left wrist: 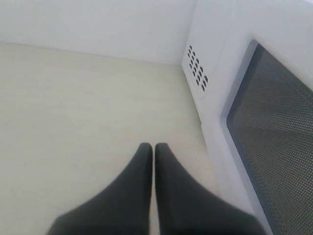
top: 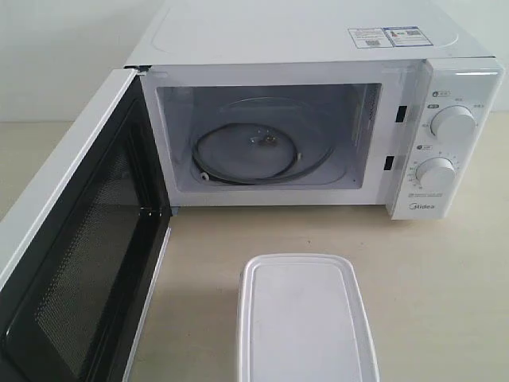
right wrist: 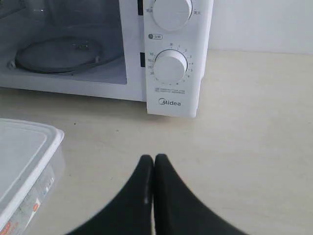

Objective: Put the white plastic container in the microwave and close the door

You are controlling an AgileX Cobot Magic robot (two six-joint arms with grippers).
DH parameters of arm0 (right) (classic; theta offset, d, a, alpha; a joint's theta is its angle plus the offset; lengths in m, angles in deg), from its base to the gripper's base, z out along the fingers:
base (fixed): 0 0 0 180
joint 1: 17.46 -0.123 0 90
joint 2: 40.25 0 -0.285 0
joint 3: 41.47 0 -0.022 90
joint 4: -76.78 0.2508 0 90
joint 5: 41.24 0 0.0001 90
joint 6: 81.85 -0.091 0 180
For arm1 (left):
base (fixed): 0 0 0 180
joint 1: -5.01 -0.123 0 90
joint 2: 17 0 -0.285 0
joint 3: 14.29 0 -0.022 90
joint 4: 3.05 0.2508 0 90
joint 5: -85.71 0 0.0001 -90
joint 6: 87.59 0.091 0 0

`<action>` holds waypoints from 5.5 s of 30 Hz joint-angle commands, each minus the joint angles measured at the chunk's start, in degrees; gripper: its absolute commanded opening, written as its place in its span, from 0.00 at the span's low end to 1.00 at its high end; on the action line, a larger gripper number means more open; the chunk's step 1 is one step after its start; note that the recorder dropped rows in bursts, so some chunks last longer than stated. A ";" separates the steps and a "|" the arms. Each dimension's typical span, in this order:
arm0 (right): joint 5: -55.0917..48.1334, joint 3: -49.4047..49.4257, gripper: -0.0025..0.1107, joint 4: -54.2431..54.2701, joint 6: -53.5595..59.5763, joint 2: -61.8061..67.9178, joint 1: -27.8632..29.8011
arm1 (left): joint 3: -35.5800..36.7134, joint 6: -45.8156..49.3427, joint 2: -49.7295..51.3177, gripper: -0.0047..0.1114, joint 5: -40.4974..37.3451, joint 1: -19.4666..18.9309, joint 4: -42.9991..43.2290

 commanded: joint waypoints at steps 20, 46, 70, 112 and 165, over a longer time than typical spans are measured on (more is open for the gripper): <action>49.24 -0.01 0.02 0.29 1.06 -0.31 0.12 | 0.22 -0.37 -0.13 0.07 0.44 0.39 -0.30; -4.06 -41.45 0.02 -9.61 -23.21 17.14 0.02 | 0.22 -0.37 -0.13 0.07 0.44 0.39 -0.30; -37.18 -44.59 0.02 32.28 23.17 61.12 -2.31 | 0.22 -0.37 -0.13 0.07 0.44 0.39 -0.30; -27.68 -33.29 0.57 61.95 55.67 96.37 3.93 | 0.22 -0.37 -0.13 0.07 0.44 0.39 -0.30; -26.85 -33.17 0.44 62.09 55.99 96.37 1.77 | 0.22 -0.37 -0.13 0.07 0.44 0.39 -0.30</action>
